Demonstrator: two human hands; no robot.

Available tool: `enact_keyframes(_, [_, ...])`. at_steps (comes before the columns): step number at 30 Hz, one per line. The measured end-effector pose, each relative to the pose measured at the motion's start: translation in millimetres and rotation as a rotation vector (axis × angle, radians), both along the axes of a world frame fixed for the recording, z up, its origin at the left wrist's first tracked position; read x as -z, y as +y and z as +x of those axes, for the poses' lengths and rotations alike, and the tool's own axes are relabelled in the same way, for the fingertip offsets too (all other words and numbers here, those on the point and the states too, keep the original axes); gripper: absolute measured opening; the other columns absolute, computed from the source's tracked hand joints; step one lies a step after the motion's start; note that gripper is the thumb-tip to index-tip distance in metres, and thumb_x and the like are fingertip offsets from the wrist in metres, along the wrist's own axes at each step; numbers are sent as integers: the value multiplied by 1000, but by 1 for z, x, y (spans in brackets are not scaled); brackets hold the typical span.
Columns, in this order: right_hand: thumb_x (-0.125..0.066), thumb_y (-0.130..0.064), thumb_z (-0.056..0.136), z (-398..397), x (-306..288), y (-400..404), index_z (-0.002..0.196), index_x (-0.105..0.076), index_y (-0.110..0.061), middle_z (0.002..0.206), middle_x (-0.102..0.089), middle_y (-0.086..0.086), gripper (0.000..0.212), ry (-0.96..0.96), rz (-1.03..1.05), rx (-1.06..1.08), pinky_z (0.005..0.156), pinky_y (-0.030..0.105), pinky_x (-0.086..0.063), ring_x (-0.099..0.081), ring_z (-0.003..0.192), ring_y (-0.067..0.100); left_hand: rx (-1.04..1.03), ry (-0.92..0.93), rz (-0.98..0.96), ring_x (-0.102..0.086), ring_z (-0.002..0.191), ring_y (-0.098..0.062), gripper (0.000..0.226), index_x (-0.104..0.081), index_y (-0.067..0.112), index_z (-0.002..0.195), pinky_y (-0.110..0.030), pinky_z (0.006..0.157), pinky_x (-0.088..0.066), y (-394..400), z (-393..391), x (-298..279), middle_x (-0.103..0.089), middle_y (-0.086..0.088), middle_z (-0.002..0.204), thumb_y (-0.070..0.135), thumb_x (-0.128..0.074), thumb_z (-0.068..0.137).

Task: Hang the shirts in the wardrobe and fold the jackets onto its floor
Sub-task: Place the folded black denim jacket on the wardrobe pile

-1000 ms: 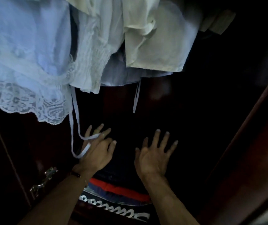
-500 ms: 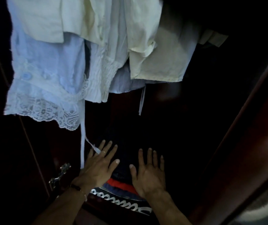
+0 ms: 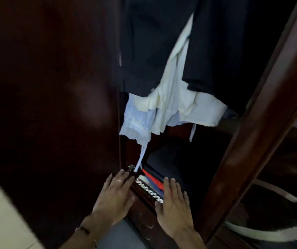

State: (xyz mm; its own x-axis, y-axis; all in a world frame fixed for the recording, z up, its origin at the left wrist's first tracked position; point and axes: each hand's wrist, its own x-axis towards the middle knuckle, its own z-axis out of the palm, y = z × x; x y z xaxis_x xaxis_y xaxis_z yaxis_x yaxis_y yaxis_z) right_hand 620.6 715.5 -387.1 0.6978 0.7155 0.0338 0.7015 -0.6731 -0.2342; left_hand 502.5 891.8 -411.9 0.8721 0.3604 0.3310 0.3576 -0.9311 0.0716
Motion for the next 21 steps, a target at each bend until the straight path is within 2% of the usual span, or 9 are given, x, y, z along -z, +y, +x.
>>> enact_keyframes(5, [-35, -44, 101, -54, -57, 15, 156, 10, -21, 165, -1, 4, 74, 94, 132, -147, 123, 34, -9, -4, 152, 18, -387, -540, -1, -40, 135, -34, 52, -61, 6, 124, -52, 110, -31, 2, -111, -100, -56, -15, 130, 31, -48, 81])
enact_keyframes(7, [-38, -42, 102, -80, -79, 29, 157, 2, -21, 164, -10, 3, 71, 127, 197, -230, 122, 31, -14, -10, 151, 18, -607, -722, -72, -34, 136, -43, 62, -44, 0, 137, -57, 107, -31, 7, -153, -130, -42, -24, 141, 26, -53, 82])
enact_keyframes(9, [-41, -41, 102, -101, -100, 43, 157, -7, -20, 163, -16, 2, 68, 145, 240, -295, 120, 30, -18, -15, 149, 17, -765, -756, -290, -30, 137, -46, 78, -23, -4, 148, -56, 109, -31, 22, -172, -151, -29, -29, 150, 20, -63, 85])
enact_keyframes(11, [-42, -41, 102, -120, -120, 60, 155, -16, -20, 161, -21, 1, 63, 164, 281, -346, 119, 34, -25, -20, 147, 16, -698, -726, -596, -43, 132, -40, 84, -15, 5, 152, -48, 106, -41, 39, -176, -168, -40, -23, 147, 20, -67, 88])
enact_keyframes(13, [-41, -41, 102, -138, -139, 75, 153, -24, -20, 158, -26, -1, 58, 173, 339, -383, 116, 36, -29, -26, 145, 15, -548, -760, -819, -57, 119, -29, 56, -32, 14, 140, -36, 92, -49, 55, -175, -179, -58, -4, 126, 18, -62, 93])
enact_keyframes(15, [-41, -40, 102, -152, -157, 88, 151, -30, -20, 155, -32, -2, 55, 182, 399, -391, 115, 33, -31, -31, 141, 14, -454, -792, -810, -61, 110, -25, 28, -42, 23, 123, -30, 81, -49, 62, -176, -182, -58, 12, 105, 17, -54, 98])
enact_keyframes(17, [-42, -41, 102, -165, -174, 98, 150, -34, -19, 151, -37, -2, 53, 175, 438, -381, 113, 30, -31, -34, 139, 13, -372, -776, -724, -66, 101, -21, 20, -48, 27, 118, -32, 76, -54, 63, -183, -175, -60, 18, 99, 18, -50, 100])
enact_keyframes(19, [-43, -42, 101, -180, -188, 104, 148, -37, -18, 148, -42, -2, 53, 187, 500, -361, 113, 29, -31, -38, 137, 13, -245, -737, -682, -69, 94, -13, 28, -52, 29, 123, -39, 77, -59, 54, -189, -165, -67, 18, 102, 16, -54, 98])
enact_keyframes(21, [-46, -45, 99, -192, -201, 104, 147, -39, -18, 146, -45, -2, 55, 215, 575, -340, 112, 29, -33, -41, 135, 12, -91, -675, -680, -68, 94, -2, 46, -50, 36, 133, -34, 81, -59, 37, -189, -157, -68, 23, 110, 12, -60, 94])
